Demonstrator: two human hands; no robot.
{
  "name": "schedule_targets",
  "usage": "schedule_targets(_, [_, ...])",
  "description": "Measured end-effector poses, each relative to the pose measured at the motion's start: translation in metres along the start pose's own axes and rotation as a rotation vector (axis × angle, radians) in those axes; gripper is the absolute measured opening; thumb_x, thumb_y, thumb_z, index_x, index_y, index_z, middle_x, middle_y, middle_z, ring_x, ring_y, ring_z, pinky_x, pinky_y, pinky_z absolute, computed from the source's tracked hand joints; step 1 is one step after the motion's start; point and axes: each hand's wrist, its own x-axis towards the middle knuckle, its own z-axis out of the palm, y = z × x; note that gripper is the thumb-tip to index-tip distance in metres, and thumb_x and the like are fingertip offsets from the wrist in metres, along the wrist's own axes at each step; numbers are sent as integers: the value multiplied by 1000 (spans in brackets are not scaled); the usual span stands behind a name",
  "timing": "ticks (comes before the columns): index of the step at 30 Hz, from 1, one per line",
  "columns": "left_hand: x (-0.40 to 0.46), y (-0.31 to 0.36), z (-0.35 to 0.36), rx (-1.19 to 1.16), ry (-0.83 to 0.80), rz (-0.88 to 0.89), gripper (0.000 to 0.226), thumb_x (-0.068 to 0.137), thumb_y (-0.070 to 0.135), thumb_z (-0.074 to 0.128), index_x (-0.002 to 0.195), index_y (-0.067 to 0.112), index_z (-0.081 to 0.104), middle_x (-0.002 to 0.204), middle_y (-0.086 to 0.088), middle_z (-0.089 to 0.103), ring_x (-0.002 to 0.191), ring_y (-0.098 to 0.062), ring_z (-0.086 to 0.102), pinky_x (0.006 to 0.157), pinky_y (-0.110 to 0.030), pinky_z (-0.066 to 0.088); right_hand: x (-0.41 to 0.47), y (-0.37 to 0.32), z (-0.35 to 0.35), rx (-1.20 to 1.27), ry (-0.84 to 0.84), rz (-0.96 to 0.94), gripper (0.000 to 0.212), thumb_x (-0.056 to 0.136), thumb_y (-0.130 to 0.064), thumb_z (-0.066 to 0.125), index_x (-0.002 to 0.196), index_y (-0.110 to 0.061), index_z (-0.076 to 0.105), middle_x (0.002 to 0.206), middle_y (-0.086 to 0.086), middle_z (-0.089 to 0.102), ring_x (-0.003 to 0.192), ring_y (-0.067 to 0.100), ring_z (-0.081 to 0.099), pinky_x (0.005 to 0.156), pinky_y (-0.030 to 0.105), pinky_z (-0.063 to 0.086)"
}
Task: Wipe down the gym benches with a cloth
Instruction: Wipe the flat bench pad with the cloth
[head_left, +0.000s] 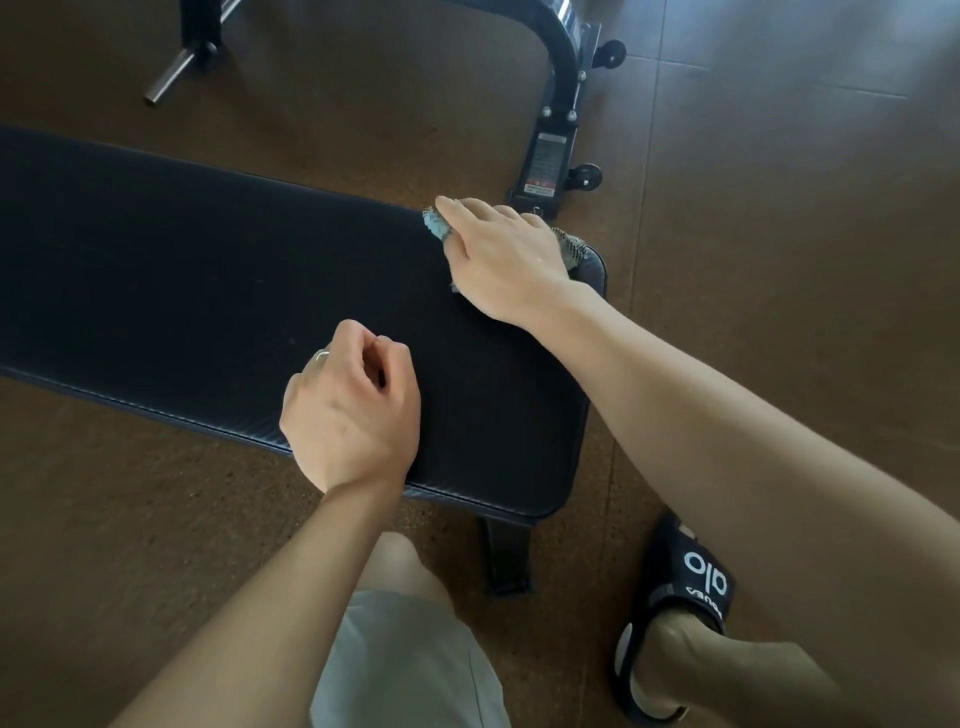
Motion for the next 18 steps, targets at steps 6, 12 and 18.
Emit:
schedule_targets(6, [0, -3, -1, -21, 21, 8, 24, 94, 30, 42, 72, 20, 43, 57, 2, 46, 55, -24, 45, 55, -30, 28, -68, 37, 1, 7, 121, 192, 49, 108, -35, 28, 156, -26, 35, 156, 4, 41, 146, 26, 32, 122, 44, 25])
schedule_targets(12, [0, 0, -2, -56, 31, -6, 26, 93, 33, 36, 72, 20, 43, 56, 5, 43, 54, -22, 44, 56, -32, 31, -187, -31, 19, 108, 41, 223, 58, 107, -34, 23, 164, -26, 17, 173, 6, 7, 159, 23, -4, 128, 42, -1])
schedule_targets(18, [0, -3, -4, -109, 39, -15, 24, 96, 32, 36, 76, 21, 44, 60, 5, 47, 55, -18, 46, 56, -30, 28, -227, -53, 34, -24, 27, -31, 59, 104, -32, 29, 162, -23, 26, 169, 4, 24, 159, 22, 12, 129, 48, 12])
